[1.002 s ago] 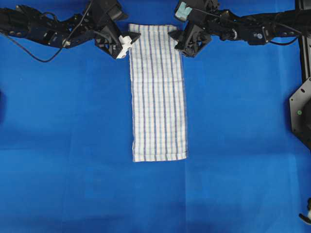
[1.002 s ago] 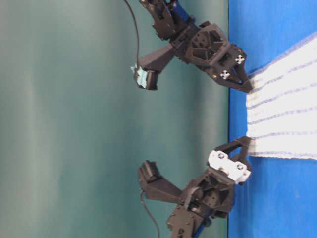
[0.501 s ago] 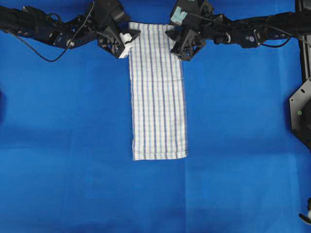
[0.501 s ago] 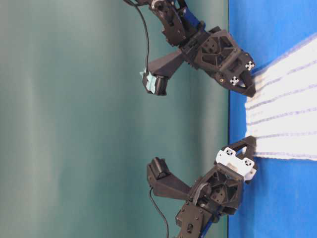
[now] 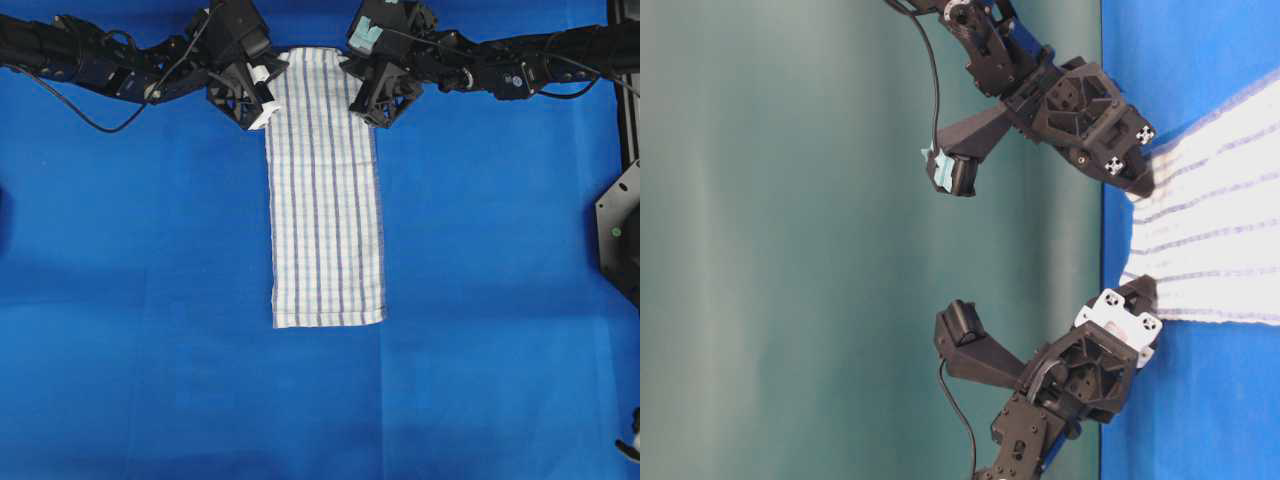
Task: Fold the blue towel.
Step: 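Lift the top end and fold it down onto the bottom half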
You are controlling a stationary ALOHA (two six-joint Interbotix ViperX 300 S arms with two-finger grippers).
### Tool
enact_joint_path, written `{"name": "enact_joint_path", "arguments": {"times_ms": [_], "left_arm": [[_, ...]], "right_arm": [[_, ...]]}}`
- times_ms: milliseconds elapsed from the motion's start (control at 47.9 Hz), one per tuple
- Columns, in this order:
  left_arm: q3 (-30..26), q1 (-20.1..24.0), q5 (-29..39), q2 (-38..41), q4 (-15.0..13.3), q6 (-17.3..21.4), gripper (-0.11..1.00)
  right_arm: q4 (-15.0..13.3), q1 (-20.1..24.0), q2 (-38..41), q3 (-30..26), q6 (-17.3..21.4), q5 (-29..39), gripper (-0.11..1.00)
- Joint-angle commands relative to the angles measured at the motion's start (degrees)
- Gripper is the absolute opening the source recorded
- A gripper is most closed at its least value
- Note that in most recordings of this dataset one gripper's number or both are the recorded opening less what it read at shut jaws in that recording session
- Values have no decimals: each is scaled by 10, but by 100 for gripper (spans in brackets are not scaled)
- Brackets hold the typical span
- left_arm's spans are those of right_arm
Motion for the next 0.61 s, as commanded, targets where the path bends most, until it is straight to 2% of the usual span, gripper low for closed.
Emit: {"name": "enact_joint_path", "arguments": {"times_ms": [0, 292, 585], "left_arm": [[-7, -3, 4, -23, 2, 2, 4], [9, -15, 42, -95, 4, 3, 4], [51, -70, 44, -169, 4, 2, 4]], "right_arm": [[1, -2, -32, 1, -1, 0, 27], [1, 5, -112, 33, -1, 9, 27], [2, 48, -186, 78, 2, 17, 27]]}}
